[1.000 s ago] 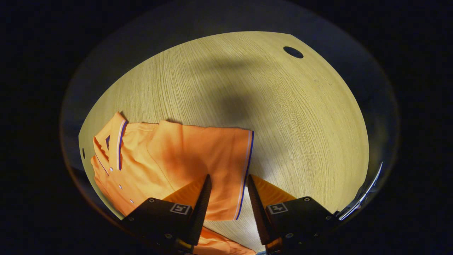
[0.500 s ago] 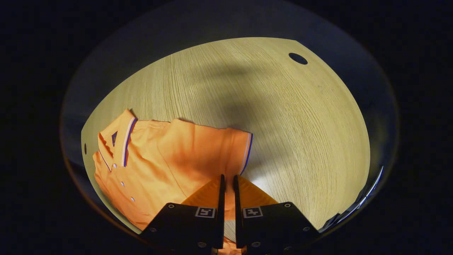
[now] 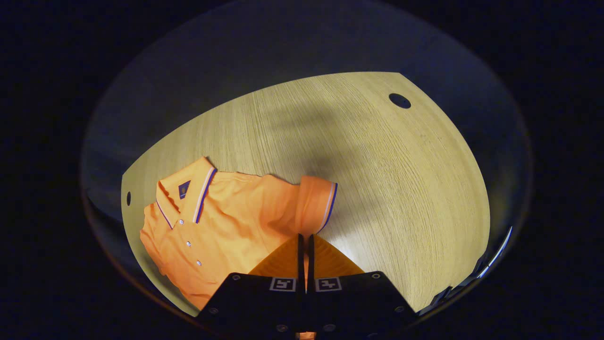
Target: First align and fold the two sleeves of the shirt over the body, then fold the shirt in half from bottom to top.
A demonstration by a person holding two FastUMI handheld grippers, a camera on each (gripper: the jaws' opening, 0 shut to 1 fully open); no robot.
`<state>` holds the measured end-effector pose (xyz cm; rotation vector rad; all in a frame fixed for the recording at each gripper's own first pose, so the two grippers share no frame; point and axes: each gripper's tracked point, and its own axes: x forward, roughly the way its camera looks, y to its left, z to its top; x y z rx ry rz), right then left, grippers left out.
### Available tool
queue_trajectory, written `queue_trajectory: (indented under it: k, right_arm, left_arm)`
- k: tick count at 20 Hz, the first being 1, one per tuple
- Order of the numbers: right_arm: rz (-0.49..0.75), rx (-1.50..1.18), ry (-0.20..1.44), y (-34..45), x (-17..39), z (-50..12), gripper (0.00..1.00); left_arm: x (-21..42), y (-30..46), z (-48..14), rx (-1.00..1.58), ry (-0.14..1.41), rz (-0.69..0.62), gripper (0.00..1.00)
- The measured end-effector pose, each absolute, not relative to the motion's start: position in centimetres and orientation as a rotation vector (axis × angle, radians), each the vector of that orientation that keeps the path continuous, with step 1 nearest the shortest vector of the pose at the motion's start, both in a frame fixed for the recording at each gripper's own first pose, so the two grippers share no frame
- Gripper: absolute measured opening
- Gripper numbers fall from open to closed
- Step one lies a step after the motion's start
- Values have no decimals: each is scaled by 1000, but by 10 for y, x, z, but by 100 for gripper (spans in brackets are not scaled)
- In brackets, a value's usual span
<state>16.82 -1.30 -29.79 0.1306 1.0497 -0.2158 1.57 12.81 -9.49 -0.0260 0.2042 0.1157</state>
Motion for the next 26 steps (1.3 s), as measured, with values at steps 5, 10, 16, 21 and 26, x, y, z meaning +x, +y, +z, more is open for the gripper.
queue_trajectory:
  k: [5,10,16,21,26]
  right_arm:
    - [-141,80,989,30,168,-264,1]
    - [-63,0,958,79,169,-253,1]
    - [23,-27,978,130,168,-270,2]
    - [66,-20,1015,157,165,-289,2]
    - [129,14,1004,183,166,-293,11]
  left_arm:
    - [10,140,-92,-32,195,107,98]
    - [-1,165,-89,-31,188,126,98]
    - [-10,195,-96,-37,201,155,98]
    - [-9,208,-101,-20,213,159,98]
    - [0,207,-107,-22,236,146,98]
